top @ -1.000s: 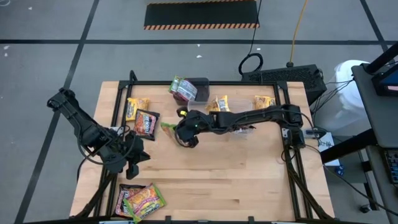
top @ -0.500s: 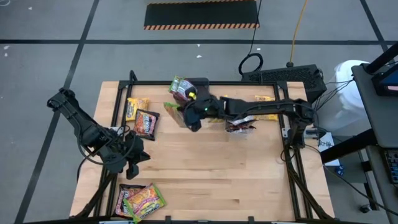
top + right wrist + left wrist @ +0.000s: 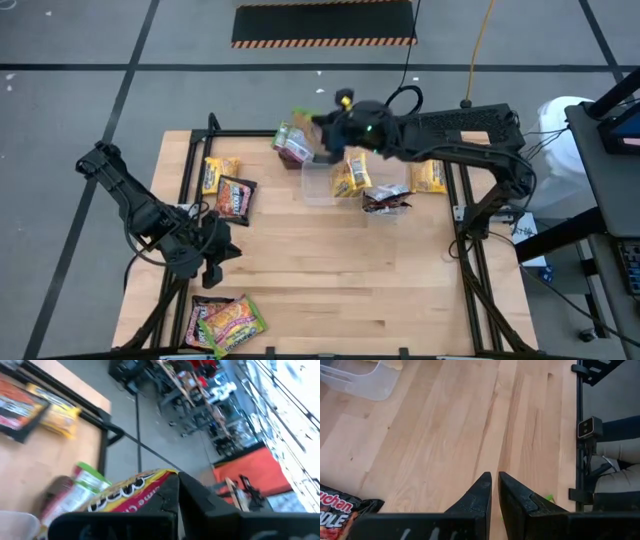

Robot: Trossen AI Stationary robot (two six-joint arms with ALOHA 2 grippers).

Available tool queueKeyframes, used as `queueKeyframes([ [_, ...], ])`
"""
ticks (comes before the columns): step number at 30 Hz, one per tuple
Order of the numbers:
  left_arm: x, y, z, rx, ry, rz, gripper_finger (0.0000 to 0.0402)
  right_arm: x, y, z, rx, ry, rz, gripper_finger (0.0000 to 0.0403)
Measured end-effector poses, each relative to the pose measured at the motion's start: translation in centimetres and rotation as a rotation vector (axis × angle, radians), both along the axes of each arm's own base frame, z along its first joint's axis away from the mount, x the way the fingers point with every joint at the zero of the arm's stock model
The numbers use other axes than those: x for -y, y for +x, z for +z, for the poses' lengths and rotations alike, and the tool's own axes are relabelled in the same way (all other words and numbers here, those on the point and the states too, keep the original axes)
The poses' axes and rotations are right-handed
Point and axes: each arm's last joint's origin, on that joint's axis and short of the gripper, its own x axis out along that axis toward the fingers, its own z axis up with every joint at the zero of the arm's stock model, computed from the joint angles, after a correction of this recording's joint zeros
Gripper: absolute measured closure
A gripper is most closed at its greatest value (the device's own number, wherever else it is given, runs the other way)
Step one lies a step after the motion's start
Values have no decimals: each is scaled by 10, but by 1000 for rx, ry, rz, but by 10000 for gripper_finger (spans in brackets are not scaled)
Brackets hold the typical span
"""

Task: Sort Maruchan noodles
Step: Put the green noodle pack into the black bin

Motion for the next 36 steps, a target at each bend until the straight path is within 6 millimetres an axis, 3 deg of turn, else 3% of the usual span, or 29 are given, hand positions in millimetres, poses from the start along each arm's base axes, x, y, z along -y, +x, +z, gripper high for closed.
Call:
queueKeyframes([
  [10,0,0,0,1,19,-21,364,44,-12,-6,-29,-5,-108,403],
  [26,0,0,0,2,26,-30,364,92,11,-59,-87,68,-77,403],
  [36,0,0,0,2,31,-35,364,124,9,-86,-135,112,-149,403],
])
